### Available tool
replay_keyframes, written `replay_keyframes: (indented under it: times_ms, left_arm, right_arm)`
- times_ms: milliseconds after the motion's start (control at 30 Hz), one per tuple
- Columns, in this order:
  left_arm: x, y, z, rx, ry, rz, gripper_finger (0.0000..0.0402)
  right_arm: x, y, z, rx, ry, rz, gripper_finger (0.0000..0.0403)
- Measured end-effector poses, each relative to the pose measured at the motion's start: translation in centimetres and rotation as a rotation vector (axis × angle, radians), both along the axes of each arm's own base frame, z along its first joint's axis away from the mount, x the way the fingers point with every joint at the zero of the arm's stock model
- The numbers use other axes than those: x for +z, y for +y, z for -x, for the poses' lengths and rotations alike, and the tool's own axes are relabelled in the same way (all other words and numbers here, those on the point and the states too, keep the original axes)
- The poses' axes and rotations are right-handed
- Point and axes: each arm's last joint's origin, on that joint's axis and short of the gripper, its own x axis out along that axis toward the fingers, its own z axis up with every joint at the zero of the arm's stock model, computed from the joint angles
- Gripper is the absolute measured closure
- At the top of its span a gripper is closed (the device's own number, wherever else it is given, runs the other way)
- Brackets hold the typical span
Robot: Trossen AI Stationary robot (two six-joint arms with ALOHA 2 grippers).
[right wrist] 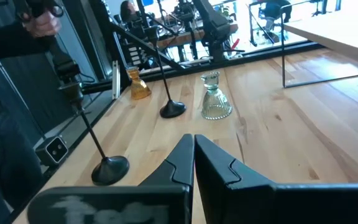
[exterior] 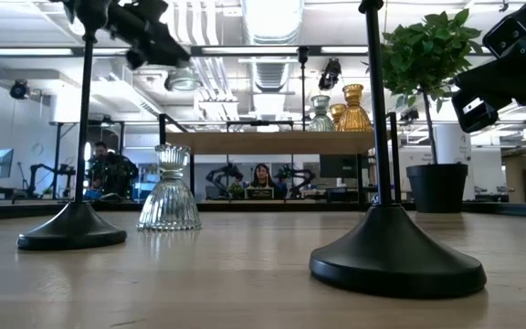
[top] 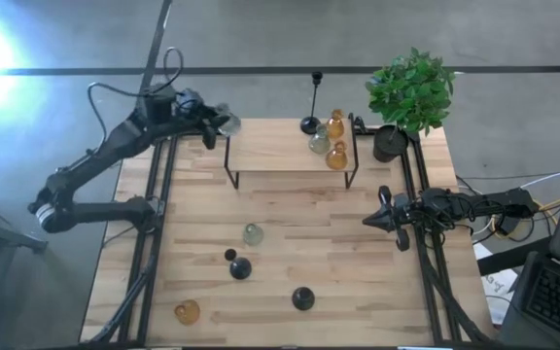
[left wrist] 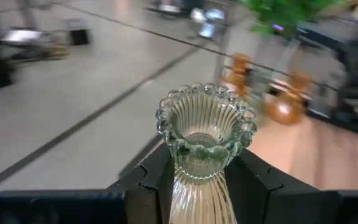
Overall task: Pick & Place candle stick holders
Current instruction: Put the top green candle holder on the shelf
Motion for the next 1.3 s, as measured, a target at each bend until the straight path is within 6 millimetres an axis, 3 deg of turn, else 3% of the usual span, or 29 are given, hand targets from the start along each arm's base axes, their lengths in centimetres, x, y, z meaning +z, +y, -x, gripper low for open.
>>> replay_keyframes:
  times_ms: [367,667,1000,1300]
  left_arm:
    - [-2.6,4.1,-4.2,-0.083,0.137,-0.003,0.0280]
    - [-4.8,6.1,-6.2,-0.087,0.166,0.021,0.0280]
    - [-7.0,7.3,-7.2,-0.071,0.232,0.056,0.0280]
    - [-6.9,7.2,-6.6,-0.015,0.269,0.050,0.0280]
  right_arm:
    - [0.0,0.0,0.0,0.000,0.000,0.000,0.0394]
    - [0.0,0.0,0.0,0.000,0.000,0.000,0.0394]
    - [0.0,0.0,0.0,0.000,0.000,0.000,0.0394]
    - [0.0,0.0,0.0,0.000,0.000,0.000,0.0394]
